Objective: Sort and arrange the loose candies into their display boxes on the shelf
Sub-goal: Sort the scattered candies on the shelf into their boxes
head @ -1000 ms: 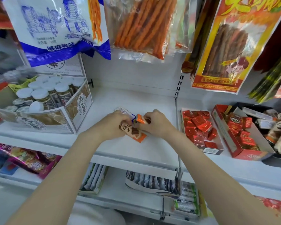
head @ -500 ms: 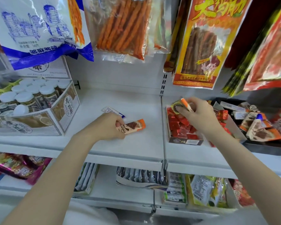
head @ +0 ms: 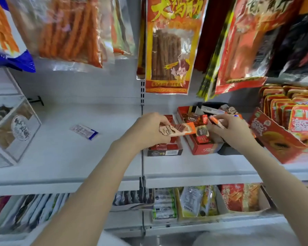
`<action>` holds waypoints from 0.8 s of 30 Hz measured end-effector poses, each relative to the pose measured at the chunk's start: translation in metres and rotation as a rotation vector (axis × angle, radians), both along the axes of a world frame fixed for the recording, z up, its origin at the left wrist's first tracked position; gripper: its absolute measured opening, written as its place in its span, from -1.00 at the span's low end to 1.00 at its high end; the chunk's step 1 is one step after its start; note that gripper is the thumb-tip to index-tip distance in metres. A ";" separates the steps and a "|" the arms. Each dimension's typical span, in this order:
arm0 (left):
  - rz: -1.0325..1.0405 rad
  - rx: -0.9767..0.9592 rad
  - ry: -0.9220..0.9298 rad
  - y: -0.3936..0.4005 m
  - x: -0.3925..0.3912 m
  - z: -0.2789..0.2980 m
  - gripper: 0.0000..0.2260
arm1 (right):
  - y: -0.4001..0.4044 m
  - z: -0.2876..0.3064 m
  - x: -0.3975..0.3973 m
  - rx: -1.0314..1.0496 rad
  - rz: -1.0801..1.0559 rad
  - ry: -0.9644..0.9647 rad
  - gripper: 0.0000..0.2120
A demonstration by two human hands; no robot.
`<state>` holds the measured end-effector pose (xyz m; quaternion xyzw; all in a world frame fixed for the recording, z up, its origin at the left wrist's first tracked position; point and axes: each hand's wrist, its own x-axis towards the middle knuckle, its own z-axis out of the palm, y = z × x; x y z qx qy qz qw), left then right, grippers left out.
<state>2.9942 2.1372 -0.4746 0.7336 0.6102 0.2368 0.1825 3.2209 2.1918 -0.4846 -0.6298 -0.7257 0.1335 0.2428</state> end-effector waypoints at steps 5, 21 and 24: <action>0.033 0.083 -0.038 0.009 0.026 0.000 -0.67 | 0.006 0.005 0.036 -0.114 -0.182 0.563 -0.77; 0.059 0.133 -0.041 0.042 0.074 -0.012 -0.67 | 0.068 -0.016 0.039 0.054 -0.105 0.085 -0.78; 0.046 0.135 -0.030 0.047 0.077 -0.013 -0.66 | 0.072 -0.025 0.038 0.057 -0.057 -0.094 -0.75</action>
